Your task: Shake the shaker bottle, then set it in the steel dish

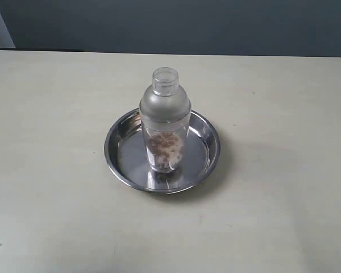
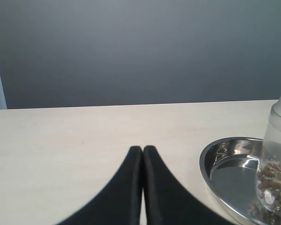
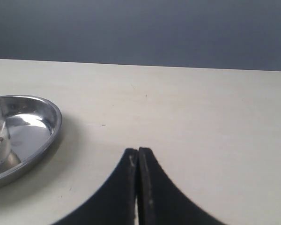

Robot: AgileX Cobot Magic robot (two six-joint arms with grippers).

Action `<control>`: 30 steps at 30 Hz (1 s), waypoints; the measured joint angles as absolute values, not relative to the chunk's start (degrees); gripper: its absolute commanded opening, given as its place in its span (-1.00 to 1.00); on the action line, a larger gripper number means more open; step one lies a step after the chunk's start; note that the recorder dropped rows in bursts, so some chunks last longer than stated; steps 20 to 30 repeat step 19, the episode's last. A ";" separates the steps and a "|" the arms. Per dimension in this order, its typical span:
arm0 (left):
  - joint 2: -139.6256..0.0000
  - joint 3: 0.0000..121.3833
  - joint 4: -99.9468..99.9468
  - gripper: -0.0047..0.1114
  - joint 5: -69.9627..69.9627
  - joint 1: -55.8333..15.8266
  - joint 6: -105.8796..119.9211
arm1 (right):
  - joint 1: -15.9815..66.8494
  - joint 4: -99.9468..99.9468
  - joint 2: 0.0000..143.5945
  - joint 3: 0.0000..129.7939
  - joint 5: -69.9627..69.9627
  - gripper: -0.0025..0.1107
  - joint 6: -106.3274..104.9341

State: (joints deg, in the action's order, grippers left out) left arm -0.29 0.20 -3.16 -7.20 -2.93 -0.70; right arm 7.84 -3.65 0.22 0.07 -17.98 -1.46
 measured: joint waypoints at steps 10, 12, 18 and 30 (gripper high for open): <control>-0.29 0.20 -3.16 -0.91 -7.20 -2.93 -0.70 | 7.84 -3.65 0.22 0.07 -17.98 -0.97 -1.46; -0.29 0.20 -3.16 -0.91 -7.20 -2.93 -0.70 | 7.84 -3.65 0.22 0.07 -17.98 -0.97 -1.46; -0.29 0.20 -3.16 -0.91 -7.20 -2.93 -0.70 | 7.84 -3.65 0.22 0.07 -17.98 -0.97 -1.46; -0.29 0.20 -3.16 -0.91 -7.20 -2.93 -0.70 | 7.84 -3.65 0.22 0.07 -17.98 -0.97 -1.46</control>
